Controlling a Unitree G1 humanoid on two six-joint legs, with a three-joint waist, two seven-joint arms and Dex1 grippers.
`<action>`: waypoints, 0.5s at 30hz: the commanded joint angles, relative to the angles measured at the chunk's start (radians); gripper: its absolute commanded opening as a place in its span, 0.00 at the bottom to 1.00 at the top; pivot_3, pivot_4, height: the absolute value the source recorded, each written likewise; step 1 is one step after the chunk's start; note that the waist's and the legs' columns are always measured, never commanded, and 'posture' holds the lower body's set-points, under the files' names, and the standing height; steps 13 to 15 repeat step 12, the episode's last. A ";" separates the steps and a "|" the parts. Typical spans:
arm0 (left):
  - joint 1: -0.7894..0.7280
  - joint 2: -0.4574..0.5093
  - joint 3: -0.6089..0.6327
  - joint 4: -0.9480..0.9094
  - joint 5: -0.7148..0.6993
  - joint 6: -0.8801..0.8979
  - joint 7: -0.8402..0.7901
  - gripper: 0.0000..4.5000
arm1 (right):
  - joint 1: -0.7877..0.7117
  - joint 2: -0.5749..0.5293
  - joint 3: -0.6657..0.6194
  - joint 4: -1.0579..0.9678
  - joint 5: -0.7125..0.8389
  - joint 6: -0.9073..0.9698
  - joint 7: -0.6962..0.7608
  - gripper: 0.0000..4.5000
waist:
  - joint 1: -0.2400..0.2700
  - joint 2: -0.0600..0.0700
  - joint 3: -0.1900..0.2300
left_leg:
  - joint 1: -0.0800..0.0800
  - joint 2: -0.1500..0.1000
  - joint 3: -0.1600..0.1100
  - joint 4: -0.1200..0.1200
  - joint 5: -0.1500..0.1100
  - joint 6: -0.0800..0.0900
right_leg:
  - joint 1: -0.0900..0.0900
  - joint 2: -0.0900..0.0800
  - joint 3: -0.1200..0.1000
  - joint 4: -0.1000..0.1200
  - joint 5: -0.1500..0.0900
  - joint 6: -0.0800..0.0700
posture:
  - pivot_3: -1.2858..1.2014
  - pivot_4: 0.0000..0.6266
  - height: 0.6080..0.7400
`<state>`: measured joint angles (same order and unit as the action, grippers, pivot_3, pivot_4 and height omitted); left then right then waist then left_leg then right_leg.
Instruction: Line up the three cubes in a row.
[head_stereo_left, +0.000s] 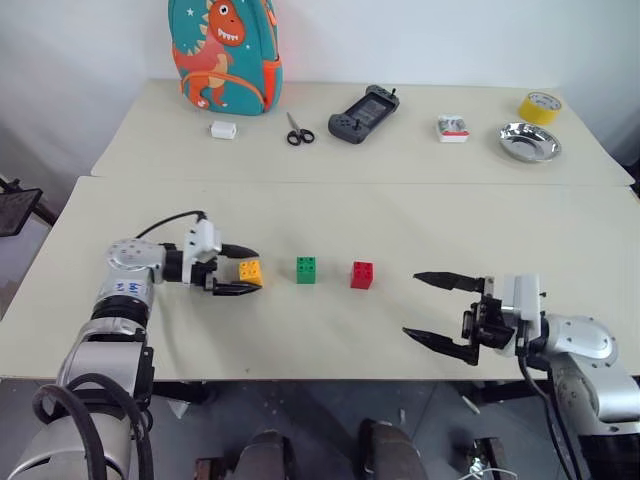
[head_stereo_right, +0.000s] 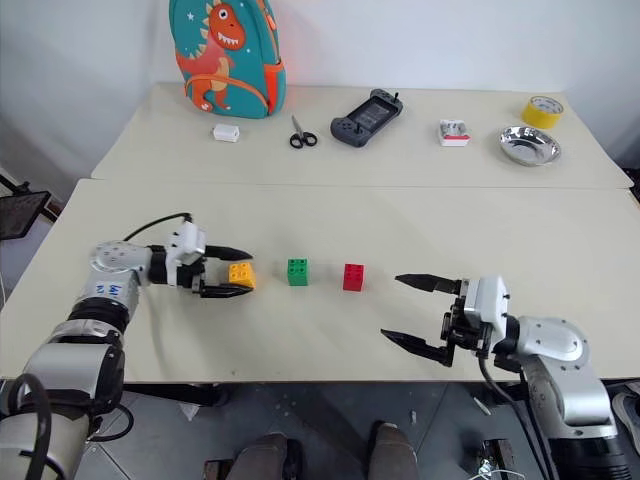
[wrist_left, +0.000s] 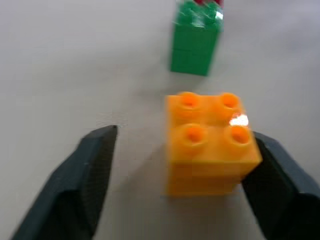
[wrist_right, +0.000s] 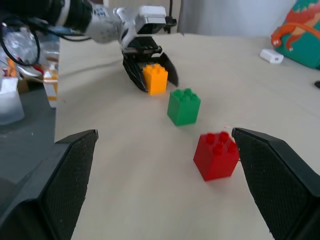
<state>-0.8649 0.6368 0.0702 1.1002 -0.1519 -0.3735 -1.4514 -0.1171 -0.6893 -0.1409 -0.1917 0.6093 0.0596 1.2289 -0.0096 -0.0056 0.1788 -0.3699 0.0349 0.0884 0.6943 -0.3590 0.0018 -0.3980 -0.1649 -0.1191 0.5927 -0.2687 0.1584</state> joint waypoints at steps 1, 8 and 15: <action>0.089 0.094 0.060 -0.172 -0.079 0.128 -0.048 0.92 | -0.049 -0.077 -0.027 0.015 0.026 0.048 0.063 1.00 | -0.001 0.000 0.000 | 0.000 0.000 0.000 -0.001 0.000 0.000 | 0.000 0.000 0.000 0.000 0.000 0.000 | 0.52 0.24 1.00; 0.221 0.208 0.119 -0.539 -0.158 0.330 0.016 0.92 | -0.284 -0.170 0.048 0.183 -0.037 0.097 0.187 1.00 | 0.014 0.000 0.001 | -0.002 0.001 -0.001 0.004 -0.001 0.001 | 0.000 0.000 0.000 0.001 0.000 0.000 | 0.52 0.24 1.00; 0.266 0.212 0.120 -0.570 -0.147 0.311 0.041 0.92 | -0.338 -0.142 0.073 0.282 -0.089 0.037 0.216 1.00 | 0.022 0.000 0.001 | -0.001 0.000 0.000 0.003 -0.001 0.001 | 0.000 0.000 0.000 0.001 0.000 0.000 | 0.52 0.24 1.00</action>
